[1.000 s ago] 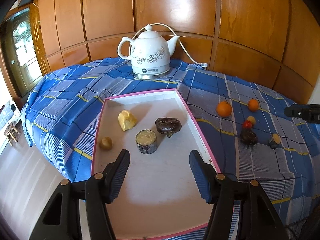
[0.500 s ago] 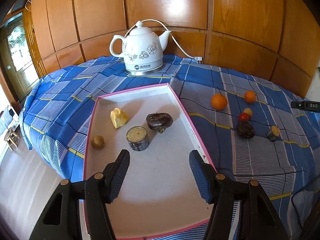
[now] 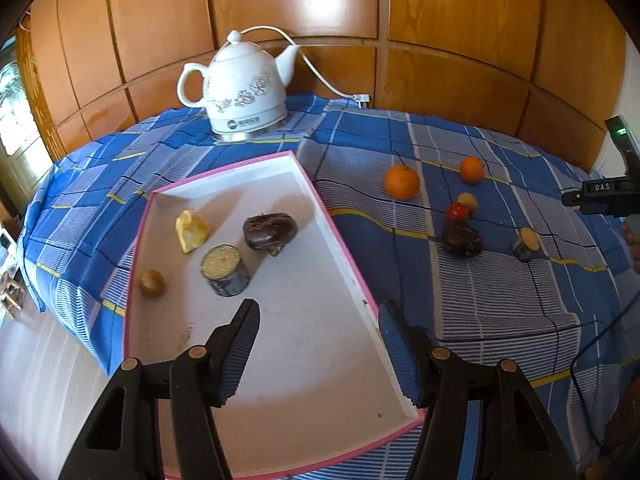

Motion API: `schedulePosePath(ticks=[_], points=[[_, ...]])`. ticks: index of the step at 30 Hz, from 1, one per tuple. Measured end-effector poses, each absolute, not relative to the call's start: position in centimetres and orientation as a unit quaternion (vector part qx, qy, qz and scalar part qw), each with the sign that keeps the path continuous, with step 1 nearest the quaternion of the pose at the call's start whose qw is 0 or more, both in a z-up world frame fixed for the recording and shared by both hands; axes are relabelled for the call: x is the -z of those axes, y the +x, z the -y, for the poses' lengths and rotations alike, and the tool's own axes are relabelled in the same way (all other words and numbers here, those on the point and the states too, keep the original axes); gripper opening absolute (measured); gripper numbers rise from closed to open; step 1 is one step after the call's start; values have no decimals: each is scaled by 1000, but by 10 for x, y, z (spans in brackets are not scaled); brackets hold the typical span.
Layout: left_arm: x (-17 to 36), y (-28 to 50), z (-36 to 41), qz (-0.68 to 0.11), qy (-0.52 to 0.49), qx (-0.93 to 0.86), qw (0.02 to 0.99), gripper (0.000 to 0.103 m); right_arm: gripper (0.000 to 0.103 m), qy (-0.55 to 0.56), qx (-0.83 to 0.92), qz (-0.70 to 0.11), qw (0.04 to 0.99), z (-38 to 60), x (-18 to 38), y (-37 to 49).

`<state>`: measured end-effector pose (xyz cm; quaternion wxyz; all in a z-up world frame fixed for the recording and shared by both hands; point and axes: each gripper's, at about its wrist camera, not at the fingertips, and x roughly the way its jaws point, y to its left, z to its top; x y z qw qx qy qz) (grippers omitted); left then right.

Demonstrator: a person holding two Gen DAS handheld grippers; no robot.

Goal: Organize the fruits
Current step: 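Withdraw the right gripper from the tray while the left gripper moves toward a mandarin, then grasp the stemmed orange mandarin with the left gripper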

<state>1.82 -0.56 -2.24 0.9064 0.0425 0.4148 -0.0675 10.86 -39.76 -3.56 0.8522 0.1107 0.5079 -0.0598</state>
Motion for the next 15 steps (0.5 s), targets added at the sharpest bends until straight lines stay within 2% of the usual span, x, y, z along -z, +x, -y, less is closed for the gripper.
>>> schedulePosePath(ticks=[15], points=[[4,72,46,-421,26,125,898,63,58,119,41,-500,857,394,29,108]])
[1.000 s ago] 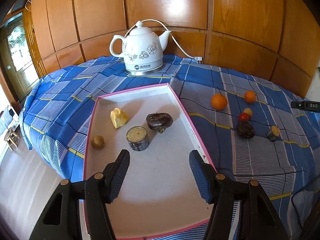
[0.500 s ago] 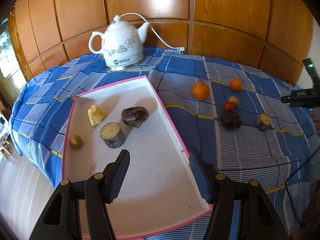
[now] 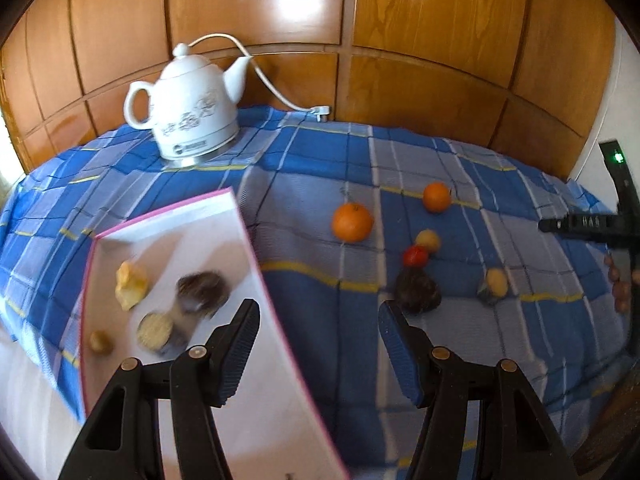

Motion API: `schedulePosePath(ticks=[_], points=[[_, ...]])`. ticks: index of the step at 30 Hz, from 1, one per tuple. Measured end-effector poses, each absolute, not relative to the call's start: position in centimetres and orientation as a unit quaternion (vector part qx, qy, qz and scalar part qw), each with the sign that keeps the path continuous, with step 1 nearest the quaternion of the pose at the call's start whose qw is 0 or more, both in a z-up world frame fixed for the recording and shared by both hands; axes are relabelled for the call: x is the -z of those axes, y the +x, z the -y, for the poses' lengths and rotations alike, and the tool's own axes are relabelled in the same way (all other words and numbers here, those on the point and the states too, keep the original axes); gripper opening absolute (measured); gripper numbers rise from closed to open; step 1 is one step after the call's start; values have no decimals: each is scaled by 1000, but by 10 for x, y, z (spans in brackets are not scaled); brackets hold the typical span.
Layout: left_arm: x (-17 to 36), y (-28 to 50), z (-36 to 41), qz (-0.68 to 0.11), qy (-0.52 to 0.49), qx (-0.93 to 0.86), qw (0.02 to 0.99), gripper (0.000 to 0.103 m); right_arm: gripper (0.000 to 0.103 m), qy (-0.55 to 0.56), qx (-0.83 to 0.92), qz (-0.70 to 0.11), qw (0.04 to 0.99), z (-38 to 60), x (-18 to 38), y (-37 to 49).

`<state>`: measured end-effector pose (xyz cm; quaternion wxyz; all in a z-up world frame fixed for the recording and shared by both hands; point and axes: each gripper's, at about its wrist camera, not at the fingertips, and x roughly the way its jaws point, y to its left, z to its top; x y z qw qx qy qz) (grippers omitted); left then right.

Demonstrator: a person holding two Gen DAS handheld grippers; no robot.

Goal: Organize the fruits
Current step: 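Grasp the stemmed orange mandarin with the left gripper, then grasp the small red tomato with the right gripper while the left gripper holds the mandarin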

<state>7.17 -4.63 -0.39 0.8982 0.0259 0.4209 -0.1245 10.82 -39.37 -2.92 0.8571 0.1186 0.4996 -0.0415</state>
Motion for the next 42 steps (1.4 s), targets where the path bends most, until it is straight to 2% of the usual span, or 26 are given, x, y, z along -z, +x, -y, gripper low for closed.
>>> schedulePosePath(ticks=[10,13,19,21,22,23,31,42], points=[[24,149,85,-455,36,135,880,63,58,120,24,-496,860,390,26,108],[31,168,90,-461,26,134,877,77,58,123,20,-497,859,390,26,109],[49,197,102,-477,36,123,869,77,58,122,10,-499,858,386,26,111],[56,205,105,-483,34,122,866,75,58,121,7,-500,858,385,26,111],[59,207,106,-485,36,123,865,61,58,120,7,-500,857,384,26,112],[65,211,107,-494,33,132,859,43,58,119,6,-500,858,384,26,112],[50,187,110,-465,36,166,869,40,58,107,6,-503,858,382,28,113],[25,91,93,-438,33,230,868,41,58,99,-8,-509,855,376,33,113]])
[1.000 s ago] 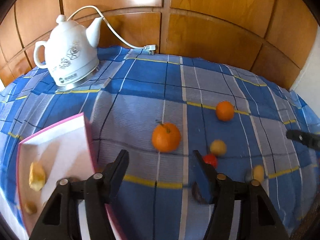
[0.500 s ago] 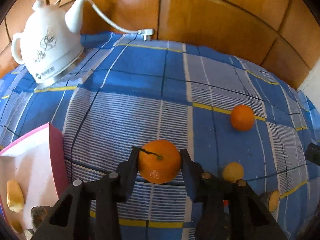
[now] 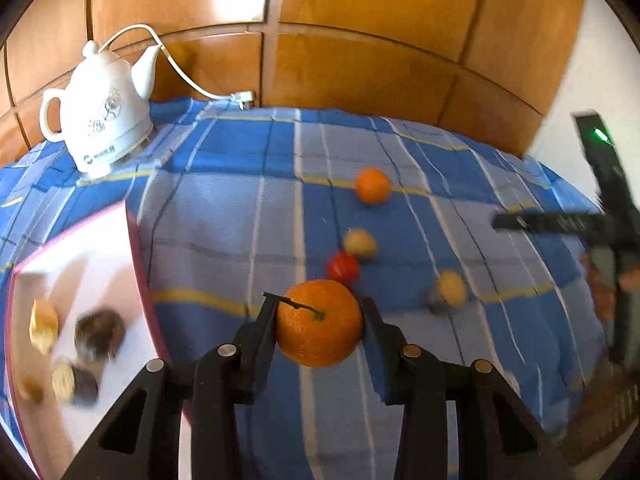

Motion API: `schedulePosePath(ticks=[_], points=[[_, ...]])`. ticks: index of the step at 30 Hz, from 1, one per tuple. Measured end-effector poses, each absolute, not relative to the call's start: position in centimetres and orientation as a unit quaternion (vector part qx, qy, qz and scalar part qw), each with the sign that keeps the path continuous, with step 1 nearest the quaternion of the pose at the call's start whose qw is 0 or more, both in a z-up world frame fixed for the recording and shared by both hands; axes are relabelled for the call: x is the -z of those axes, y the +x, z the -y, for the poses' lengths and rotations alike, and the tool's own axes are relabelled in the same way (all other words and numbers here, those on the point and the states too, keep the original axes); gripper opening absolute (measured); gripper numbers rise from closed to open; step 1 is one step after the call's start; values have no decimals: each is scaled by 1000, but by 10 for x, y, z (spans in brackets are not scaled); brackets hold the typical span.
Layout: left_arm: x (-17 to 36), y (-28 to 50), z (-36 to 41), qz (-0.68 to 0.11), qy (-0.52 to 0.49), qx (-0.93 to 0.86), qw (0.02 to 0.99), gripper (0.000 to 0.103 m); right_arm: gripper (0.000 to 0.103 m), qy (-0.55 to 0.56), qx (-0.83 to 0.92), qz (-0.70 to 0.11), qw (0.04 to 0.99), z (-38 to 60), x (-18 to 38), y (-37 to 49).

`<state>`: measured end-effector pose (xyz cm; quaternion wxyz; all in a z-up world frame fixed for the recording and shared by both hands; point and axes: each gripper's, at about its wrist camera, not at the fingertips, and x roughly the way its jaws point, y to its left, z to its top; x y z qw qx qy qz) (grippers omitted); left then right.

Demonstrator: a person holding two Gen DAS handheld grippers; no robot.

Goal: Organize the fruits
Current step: 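Grasp the small red tomato with the right gripper while the left gripper holds the mandarin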

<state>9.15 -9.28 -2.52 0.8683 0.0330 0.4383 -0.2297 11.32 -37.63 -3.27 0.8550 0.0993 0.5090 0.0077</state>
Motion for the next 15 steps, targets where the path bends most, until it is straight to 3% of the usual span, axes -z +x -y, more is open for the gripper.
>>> schedulePosePath(ticks=[8,15], points=[[34,30,90,-433,57,264,860,41,58,77,-41,-511,855,359,38,112],[24,17,78,-416,56,269,867,41,50,131,-117,-532,829,338,43,112]])
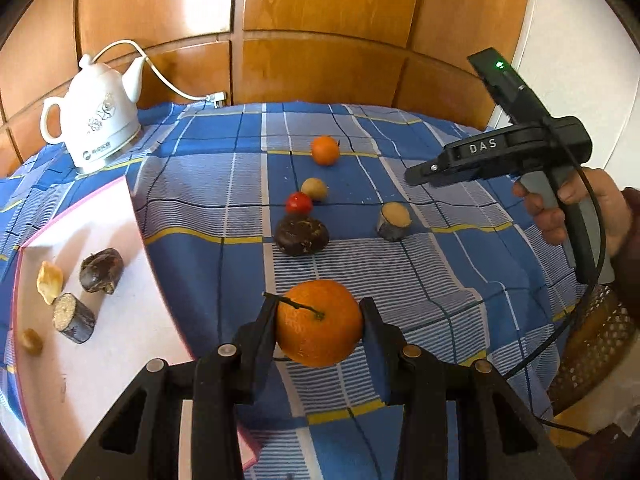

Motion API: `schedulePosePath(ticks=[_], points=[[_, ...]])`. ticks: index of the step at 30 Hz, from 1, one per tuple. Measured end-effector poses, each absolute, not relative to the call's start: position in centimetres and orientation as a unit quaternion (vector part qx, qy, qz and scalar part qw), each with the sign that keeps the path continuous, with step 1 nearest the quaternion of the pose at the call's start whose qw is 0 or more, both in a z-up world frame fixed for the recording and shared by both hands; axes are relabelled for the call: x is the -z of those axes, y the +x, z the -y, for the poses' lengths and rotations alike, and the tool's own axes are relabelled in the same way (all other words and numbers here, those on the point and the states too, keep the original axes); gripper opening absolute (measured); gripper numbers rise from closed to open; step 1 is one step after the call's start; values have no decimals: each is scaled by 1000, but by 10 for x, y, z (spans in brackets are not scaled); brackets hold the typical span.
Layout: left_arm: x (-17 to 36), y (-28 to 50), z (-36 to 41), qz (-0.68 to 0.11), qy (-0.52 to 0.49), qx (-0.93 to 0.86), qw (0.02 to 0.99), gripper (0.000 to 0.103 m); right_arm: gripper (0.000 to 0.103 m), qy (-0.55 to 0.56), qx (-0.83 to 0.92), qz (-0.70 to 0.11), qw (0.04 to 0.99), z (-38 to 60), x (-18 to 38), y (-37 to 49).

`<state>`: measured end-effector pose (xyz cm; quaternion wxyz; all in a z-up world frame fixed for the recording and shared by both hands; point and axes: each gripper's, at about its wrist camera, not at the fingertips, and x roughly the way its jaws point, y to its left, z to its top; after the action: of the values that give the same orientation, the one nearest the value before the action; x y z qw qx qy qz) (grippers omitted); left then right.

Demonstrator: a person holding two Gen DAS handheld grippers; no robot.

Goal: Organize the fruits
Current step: 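Grasp the small red tomato with the right gripper while the left gripper holds the mandarin, then carry the mandarin into the tray and open the left gripper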

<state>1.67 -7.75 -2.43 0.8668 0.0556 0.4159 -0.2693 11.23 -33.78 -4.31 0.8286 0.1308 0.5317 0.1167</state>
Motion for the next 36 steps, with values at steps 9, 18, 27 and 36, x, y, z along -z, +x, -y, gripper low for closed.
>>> schedulePosePath(ticks=[9,18,27,36], points=[[16,10,57,-406,31,258,876,41,49,198,-169,-543,798,279,45,135],[10,6,39,-398,7,251,883,41,49,221,-142,-571,778,239,69,164],[11,6,29,-398,-9,246,884,41,26,146,-107,-578,796,219,75,173],[8,5,19,-393,-20,228,890,41,26,63,-114,-522,843,240,26,146]])
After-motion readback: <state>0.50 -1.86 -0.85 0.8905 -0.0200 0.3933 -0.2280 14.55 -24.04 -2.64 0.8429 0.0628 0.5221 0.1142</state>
